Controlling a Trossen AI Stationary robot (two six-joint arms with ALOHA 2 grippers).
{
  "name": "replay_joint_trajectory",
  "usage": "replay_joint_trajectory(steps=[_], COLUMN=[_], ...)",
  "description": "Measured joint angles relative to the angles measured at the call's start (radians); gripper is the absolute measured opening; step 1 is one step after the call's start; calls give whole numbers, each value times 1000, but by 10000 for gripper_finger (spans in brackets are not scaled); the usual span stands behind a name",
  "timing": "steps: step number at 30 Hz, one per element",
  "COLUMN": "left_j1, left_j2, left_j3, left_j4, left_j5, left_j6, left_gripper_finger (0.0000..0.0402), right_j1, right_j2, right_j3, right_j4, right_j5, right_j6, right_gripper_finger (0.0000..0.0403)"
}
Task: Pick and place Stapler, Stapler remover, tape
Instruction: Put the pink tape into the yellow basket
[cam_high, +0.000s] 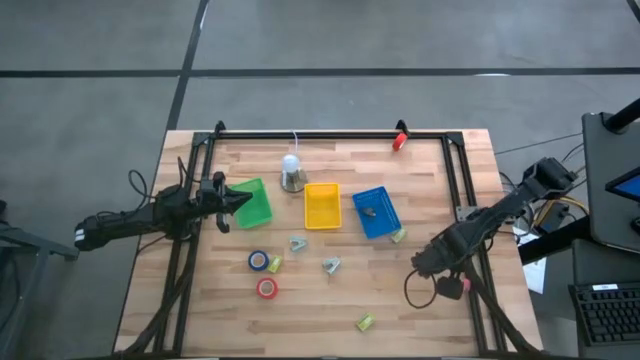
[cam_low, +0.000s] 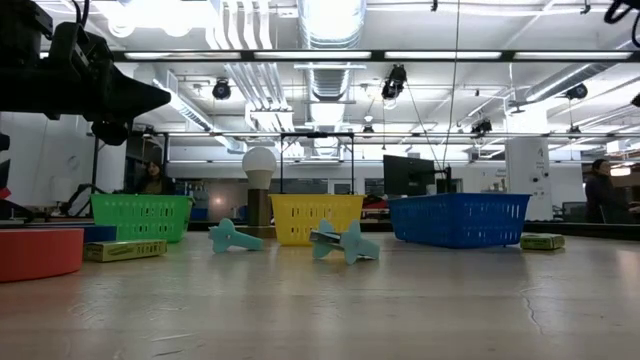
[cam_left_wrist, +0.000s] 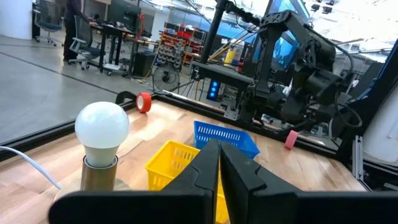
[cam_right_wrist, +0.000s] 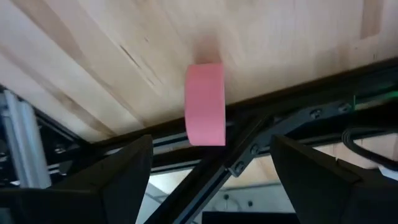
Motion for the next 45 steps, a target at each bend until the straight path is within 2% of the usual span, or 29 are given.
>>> replay_joint_trajectory(steps=[13, 18, 23, 31, 40, 43, 45], left_j1=[0, 0, 0, 0, 0, 0, 0], left_j2=[0, 0, 0, 0, 0, 0, 0], left_j3=[0, 0, 0, 0, 0, 0, 0], left_j4=[0, 0, 0, 0, 0, 0, 0], left_j5=[0, 0, 0, 0, 0, 0, 0], left_j6=[0, 0, 0, 0, 0, 0, 0], left_gripper_finger=[19, 19, 19, 19, 19, 19, 19], right_j1=[0, 0, -1, -1, -17, -50, -83], right_j2=[136, 169, 206, 233, 160, 117, 88], right_j3=[-38, -38, -37, -45, -15, 24, 61], right_j4=[29, 96, 114, 102, 101, 105, 109], right_j5=[-34, -43, -52, -90, -147, -136, -90], right_j6=[-95, -130, -133, -163, -118, -71, -42], right_gripper_finger=[293, 274, 226, 102, 98, 104, 113])
